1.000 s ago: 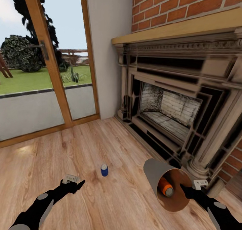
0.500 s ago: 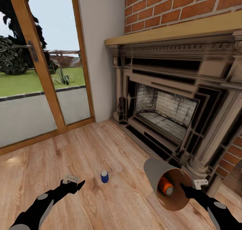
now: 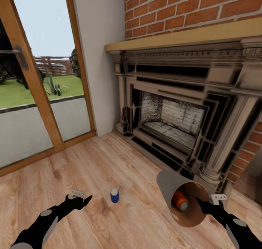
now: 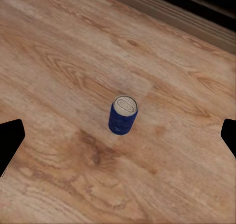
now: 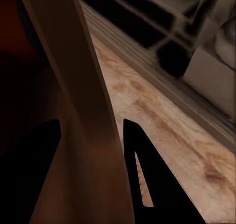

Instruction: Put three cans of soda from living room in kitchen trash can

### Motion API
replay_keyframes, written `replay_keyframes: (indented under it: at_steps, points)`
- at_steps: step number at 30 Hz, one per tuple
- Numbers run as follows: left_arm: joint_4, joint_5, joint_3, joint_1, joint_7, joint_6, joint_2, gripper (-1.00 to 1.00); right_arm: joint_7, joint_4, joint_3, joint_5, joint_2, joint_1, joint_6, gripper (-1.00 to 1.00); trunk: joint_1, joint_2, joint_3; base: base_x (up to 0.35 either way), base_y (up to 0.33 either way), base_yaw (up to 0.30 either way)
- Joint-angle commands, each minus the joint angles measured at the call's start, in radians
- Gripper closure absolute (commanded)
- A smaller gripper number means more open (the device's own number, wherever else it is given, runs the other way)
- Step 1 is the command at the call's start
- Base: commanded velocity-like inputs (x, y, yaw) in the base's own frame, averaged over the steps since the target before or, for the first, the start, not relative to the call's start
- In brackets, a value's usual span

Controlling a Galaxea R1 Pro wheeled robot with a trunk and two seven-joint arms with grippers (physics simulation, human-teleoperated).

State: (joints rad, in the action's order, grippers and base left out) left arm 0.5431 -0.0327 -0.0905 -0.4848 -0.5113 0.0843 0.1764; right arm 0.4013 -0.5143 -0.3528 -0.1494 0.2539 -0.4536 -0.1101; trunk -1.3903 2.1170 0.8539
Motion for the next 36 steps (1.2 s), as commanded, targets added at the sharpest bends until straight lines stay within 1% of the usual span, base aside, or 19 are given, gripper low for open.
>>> replay_keyframes:
  at_steps: [1,5,8,9,11,13,22,28,36]
  points:
    - [0.000,0.000,0.000,0.000,0.000,0.000,0.000,-1.00,0.004,-0.001,-0.004,0.006,0.000,0.000,0.000,1.00,0.000,0.000,-0.001,0.000,0.317,-0.221]
    - [0.000,0.000,0.000,0.000,-0.001,0.000,0.000,-1.00,0.007,-0.002,-0.013,0.006,0.000,0.000,0.000,1.00,0.000,0.000,-0.005,0.000,0.317,-0.220]
    - [0.000,0.000,0.000,0.000,-0.002,0.000,0.000,-1.00,0.009,-0.002,-0.031,0.007,0.001,0.000,0.000,1.00,0.000,0.000,-0.008,0.000,0.317,-0.216]
    - [0.000,0.000,0.000,0.000,-0.003,0.000,0.000,-1.00,0.018,-0.002,-0.045,0.007,0.001,0.000,0.001,1.00,0.000,0.000,-0.009,0.000,0.317,-0.212]
    - [0.000,0.000,0.000,0.000,-0.004,-0.001,0.000,-1.00,0.035,-0.001,-0.061,0.007,0.002,0.000,0.001,1.00,0.000,0.000,-0.011,0.000,0.317,-0.210]
    - [0.000,0.000,0.000,0.000,-0.004,0.000,0.000,-1.00,0.042,0.000,-0.066,0.007,0.002,0.000,0.002,1.00,0.000,0.000,-0.013,0.000,0.317,-0.209]
    - [-0.012,0.000,0.001,0.000,-0.004,0.000,0.000,-1.00,0.049,0.001,-0.071,0.007,0.001,0.000,0.003,1.00,0.000,0.000,-0.023,0.000,0.317,-0.207]
    - [-0.018,0.001,0.012,-0.001,-0.004,0.000,0.000,-1.00,0.050,0.002,-0.071,0.007,0.001,0.000,0.002,1.00,0.000,0.000,-0.029,0.000,0.317,-0.194]
    - [-0.019,0.002,0.014,0.000,-0.003,0.000,0.000,-1.00,0.049,0.001,-0.071,0.007,-0.001,0.000,-0.001,1.00,0.000,0.000,-0.030,0.000,0.317,-0.032]
